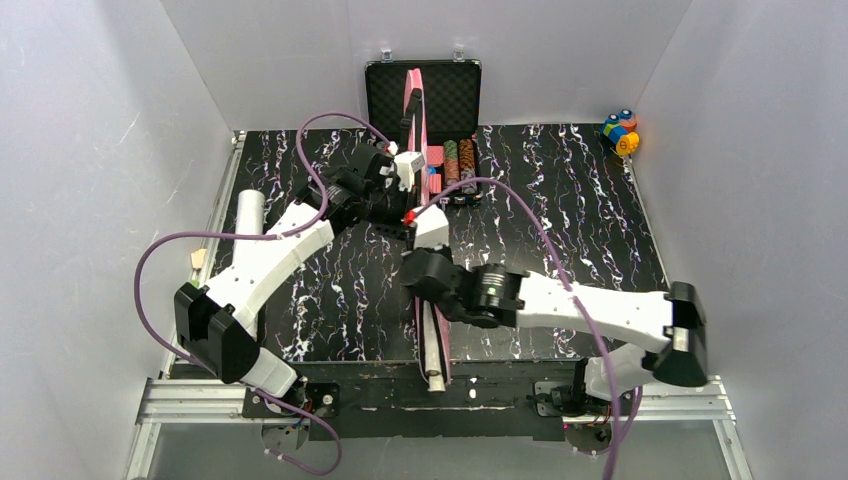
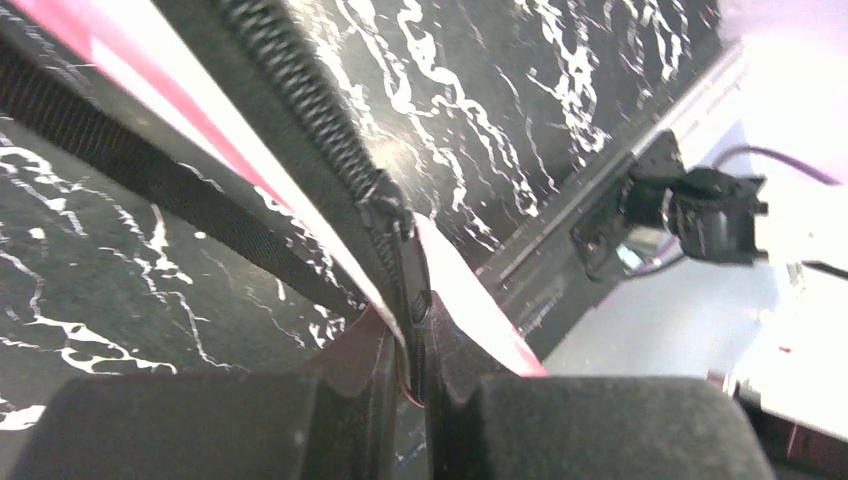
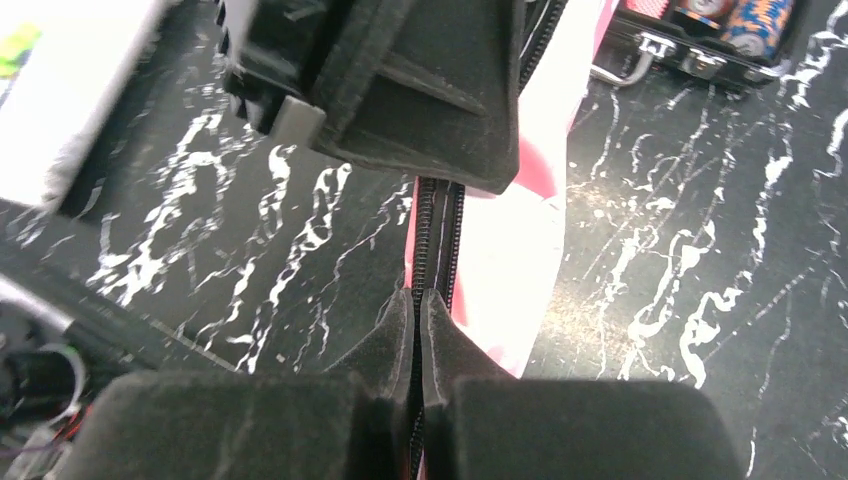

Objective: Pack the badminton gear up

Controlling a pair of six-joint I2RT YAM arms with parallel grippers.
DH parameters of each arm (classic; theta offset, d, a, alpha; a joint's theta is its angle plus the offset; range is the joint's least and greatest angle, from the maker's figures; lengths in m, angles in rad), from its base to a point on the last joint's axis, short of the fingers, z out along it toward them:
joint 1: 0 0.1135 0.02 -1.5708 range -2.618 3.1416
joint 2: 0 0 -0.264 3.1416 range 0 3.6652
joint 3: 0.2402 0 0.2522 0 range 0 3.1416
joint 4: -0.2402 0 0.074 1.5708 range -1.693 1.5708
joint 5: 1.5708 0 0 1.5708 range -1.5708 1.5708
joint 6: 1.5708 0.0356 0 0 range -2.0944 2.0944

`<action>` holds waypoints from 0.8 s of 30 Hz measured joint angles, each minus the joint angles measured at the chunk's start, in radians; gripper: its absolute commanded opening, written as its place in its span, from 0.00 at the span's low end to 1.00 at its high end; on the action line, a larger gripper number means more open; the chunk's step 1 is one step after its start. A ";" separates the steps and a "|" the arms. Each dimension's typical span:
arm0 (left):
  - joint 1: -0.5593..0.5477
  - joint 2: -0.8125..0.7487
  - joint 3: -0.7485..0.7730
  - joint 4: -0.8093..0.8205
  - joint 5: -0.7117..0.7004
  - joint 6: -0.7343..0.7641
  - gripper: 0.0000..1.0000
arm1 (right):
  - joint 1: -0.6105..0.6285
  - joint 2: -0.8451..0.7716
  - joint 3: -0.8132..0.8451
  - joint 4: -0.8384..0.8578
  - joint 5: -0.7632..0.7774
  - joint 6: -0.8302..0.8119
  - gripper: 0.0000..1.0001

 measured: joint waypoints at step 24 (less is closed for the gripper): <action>0.038 -0.438 0.000 -0.217 0.226 0.664 0.71 | 0.037 -0.323 -0.336 -0.150 -0.270 -0.460 0.01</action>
